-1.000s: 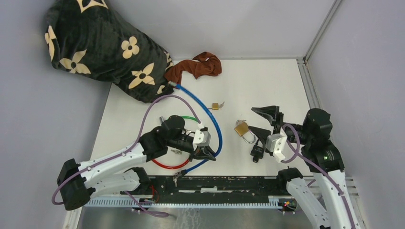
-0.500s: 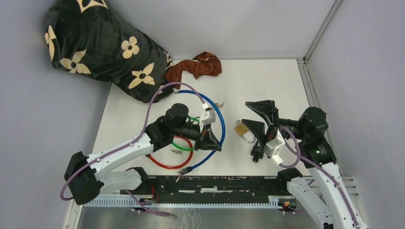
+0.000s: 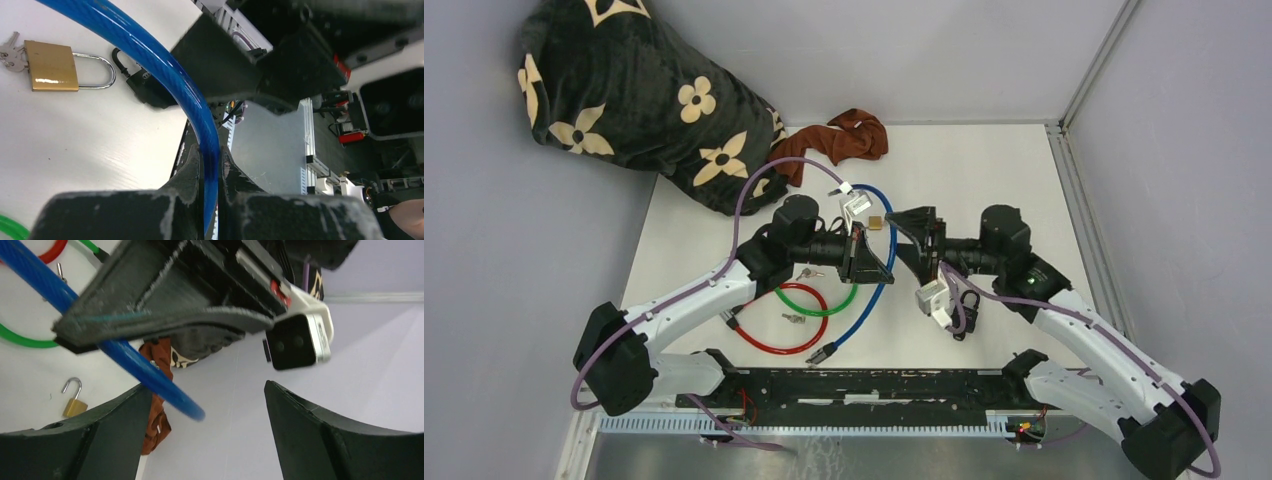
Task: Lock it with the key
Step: Lock the lock.
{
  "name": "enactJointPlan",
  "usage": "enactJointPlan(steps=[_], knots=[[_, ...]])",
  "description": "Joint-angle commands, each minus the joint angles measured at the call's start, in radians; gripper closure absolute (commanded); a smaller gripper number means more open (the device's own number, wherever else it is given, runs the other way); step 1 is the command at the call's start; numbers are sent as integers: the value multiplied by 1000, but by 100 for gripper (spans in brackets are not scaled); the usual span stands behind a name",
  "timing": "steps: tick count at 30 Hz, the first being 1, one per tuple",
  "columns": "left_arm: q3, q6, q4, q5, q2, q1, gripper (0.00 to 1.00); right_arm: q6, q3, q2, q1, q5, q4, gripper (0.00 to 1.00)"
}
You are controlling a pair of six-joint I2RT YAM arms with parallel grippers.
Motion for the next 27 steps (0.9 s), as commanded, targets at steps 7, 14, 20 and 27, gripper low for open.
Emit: enactJointPlan(steps=[7, 14, 20, 27], knots=[[82, -34, 71, 49, 6, -1, 98, -178, 20, 98, 155, 178, -48, 29], [80, 27, 34, 98, -16, -2, 98, -66, -15, 79, 155, 185, -8, 100], [68, 433, -111, -49, -126, -1, 48, 143, -6, 39, 155, 256, -61, 100], [46, 910, -382, -233, -251, -15, 37, 432, 35, 3, 155, 335, -117, 100]])
